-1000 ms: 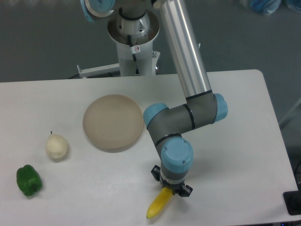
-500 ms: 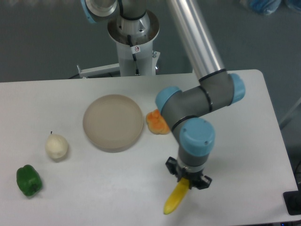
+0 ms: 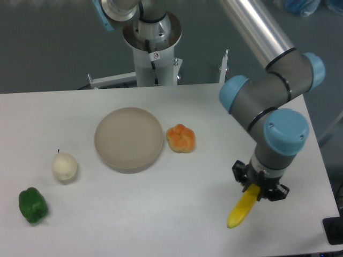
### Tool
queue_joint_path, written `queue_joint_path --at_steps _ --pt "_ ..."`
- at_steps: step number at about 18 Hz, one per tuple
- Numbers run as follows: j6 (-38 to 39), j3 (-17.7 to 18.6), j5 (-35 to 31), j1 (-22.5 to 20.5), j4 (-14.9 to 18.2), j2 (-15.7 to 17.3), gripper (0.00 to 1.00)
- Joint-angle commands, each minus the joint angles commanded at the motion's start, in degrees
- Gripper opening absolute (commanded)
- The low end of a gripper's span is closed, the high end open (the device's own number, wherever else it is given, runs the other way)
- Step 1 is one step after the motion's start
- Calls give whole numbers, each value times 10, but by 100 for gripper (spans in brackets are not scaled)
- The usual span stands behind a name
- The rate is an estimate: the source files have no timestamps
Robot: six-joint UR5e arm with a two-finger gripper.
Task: Pick up the banana from the table
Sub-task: 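Lift the gripped banana up off the table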
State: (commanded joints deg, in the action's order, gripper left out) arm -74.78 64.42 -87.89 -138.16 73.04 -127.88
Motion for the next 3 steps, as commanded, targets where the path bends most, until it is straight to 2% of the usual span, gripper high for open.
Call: queue_joint_path --at_steps 3 --pt "-18 3 -3 0 0 4 4"
